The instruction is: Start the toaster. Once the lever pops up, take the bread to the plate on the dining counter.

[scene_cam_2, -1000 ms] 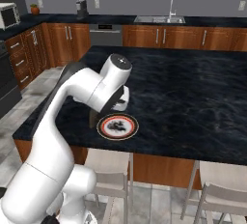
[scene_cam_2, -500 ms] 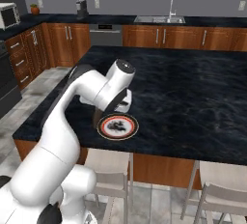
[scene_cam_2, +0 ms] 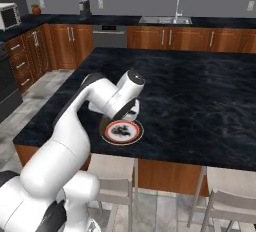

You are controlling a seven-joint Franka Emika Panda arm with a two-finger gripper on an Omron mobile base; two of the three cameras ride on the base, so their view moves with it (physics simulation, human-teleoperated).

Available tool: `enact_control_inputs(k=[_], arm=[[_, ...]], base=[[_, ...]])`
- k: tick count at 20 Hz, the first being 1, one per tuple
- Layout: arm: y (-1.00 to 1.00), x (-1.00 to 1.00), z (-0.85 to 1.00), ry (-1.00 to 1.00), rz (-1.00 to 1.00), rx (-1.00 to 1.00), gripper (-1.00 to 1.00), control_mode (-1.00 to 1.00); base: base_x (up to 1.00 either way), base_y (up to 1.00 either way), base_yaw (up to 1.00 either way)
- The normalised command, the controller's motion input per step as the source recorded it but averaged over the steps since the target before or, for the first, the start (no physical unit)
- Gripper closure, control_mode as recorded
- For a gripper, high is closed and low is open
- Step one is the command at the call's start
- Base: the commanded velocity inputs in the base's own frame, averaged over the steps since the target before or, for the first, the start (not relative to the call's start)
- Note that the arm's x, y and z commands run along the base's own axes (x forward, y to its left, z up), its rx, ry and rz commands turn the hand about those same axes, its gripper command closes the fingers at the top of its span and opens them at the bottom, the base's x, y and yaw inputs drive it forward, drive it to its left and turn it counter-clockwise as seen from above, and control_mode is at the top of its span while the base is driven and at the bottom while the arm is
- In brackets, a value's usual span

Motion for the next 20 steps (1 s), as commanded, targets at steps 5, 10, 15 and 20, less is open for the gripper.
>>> enact_control_inputs(k=[5,10,15,20], arm=[[0.0,0.41,-0.25,0.0,0.0,0.0,1.0,-1.0],[-0.03,0.3,-0.19,0.0,0.0,0.01,1.0,-1.0],[-0.05,0.25,-0.27,0.0,0.0,0.01,1.0,-1.0],[0.0,0.3,-0.34,0.0,0.0,0.0,1.0,-1.0]], base=[[0.0,0.0,0.0],[0.0,0.0,0.0],[0.0,0.0,0.0],[0.0,0.0,0.0]])
